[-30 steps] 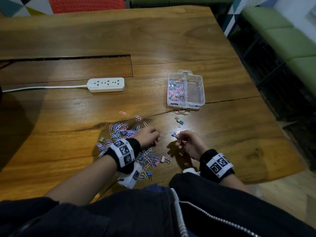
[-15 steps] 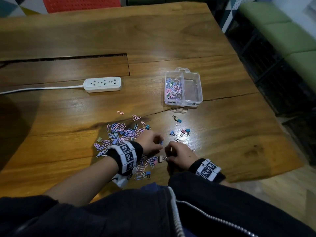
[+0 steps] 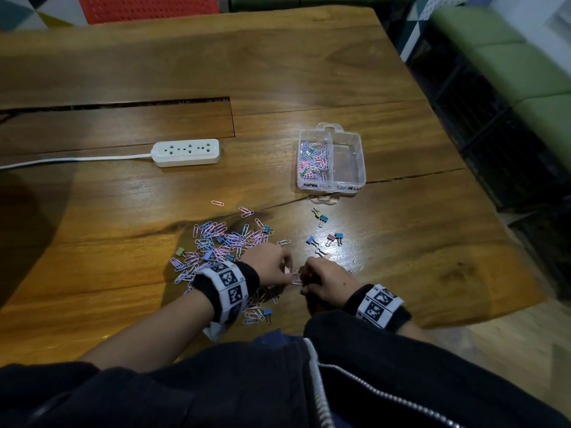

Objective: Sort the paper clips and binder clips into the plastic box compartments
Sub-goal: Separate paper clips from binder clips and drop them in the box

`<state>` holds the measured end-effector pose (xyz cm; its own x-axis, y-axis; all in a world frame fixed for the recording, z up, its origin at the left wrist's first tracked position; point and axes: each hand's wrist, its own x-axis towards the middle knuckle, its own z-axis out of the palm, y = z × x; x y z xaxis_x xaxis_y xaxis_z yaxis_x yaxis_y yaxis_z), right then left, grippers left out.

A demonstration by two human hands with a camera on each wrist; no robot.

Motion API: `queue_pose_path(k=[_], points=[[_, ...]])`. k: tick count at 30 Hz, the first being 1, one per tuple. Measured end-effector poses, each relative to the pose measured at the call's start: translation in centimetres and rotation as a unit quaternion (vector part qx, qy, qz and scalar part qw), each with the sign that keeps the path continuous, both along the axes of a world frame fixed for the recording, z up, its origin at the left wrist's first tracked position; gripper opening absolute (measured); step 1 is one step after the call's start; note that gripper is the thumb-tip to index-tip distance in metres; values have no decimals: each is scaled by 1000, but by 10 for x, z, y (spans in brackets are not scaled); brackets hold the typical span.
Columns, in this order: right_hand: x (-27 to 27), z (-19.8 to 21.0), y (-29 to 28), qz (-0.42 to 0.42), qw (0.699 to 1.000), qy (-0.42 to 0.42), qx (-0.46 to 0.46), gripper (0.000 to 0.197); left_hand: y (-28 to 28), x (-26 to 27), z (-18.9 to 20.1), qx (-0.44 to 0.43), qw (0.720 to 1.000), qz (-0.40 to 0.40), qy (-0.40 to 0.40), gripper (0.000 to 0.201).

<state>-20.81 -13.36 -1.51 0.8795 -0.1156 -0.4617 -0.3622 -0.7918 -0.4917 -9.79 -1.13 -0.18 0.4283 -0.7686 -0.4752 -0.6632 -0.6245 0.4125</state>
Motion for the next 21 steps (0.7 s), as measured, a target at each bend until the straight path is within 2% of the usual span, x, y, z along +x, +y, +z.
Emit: queue_pose_path(k=[4,7,10,13,15,17,18,21], points=[[0,0,8,-16,999,-22,-28,30,-2,13,-4,-71,988,119,64,25],[5,-2,15,-38,998,-31,-30,29,-9,16,-6,-78,984,141,81,32],[7,-4,18,-19,999,-19,-35,23,-14,20,-6,-51,993,107,11,44],[9,-2,16,-7,999,4,-31,21,-16,27,-6,-15,992,68,-102,32],[12,2,12,-30,1000,-2,8,4,-19,27,-9,12,992,44,-121,27],[17,8,7,-85,995,-4,56,27,-23,23,-9,37,992,27,-119,26],[19,10,4,-129,987,-11,91,31,-25,22,-9,45,991,20,-121,26],[23,14,-4,-211,951,-41,221,25,-25,23,-6,22,996,48,-74,26]])
